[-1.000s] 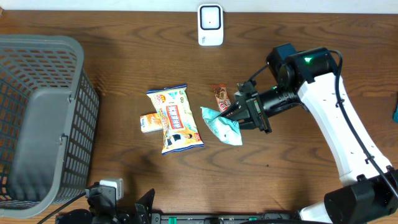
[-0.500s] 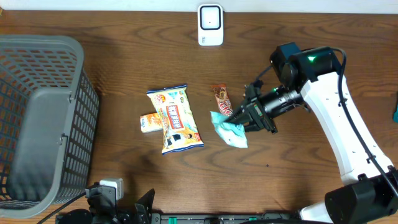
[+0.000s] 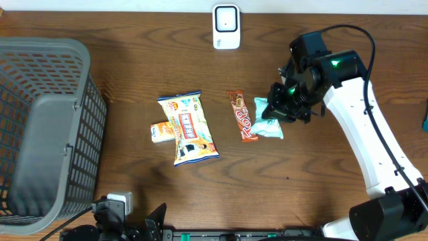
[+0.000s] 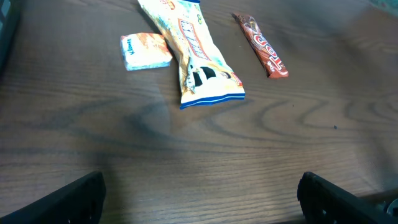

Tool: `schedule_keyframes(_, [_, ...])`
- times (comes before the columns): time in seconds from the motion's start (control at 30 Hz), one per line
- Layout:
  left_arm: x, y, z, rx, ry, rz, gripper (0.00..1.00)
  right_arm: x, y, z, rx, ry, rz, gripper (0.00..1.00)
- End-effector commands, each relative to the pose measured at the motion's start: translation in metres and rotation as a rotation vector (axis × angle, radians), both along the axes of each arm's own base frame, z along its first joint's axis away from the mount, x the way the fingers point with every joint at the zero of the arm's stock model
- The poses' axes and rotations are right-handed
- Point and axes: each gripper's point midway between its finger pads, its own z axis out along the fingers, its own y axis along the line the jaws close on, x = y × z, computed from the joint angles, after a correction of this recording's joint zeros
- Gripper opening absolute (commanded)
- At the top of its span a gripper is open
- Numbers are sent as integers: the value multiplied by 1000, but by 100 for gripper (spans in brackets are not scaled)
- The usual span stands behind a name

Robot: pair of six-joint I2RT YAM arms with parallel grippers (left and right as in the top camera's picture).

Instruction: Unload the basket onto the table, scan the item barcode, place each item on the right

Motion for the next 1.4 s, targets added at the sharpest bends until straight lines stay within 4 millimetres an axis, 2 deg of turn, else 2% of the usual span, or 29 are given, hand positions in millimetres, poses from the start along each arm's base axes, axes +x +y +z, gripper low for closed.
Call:
schedule_keyframes(0.0, [-1,-1,2,12,-18,-15,98,7,-11,-2,-70,-79,76,1])
schedule_keyframes(0.17, [-1,-1,2,12,-18,-15,98,10,-6,-1,-71,-128,153,1])
schedule_keyframes(0.93, [-1,-1,2,12,-18,-15,98,12,12,-1,-86,-181,208,1])
schedule_keyframes(1.13, [-1,-1,2,12,-18,-15,98,11,10,-7,-158,-194,228,1])
schedule_keyframes(1.37, [-1,-1,2,12,-18,-15,98,10,25,-16,-148,-220,270,1])
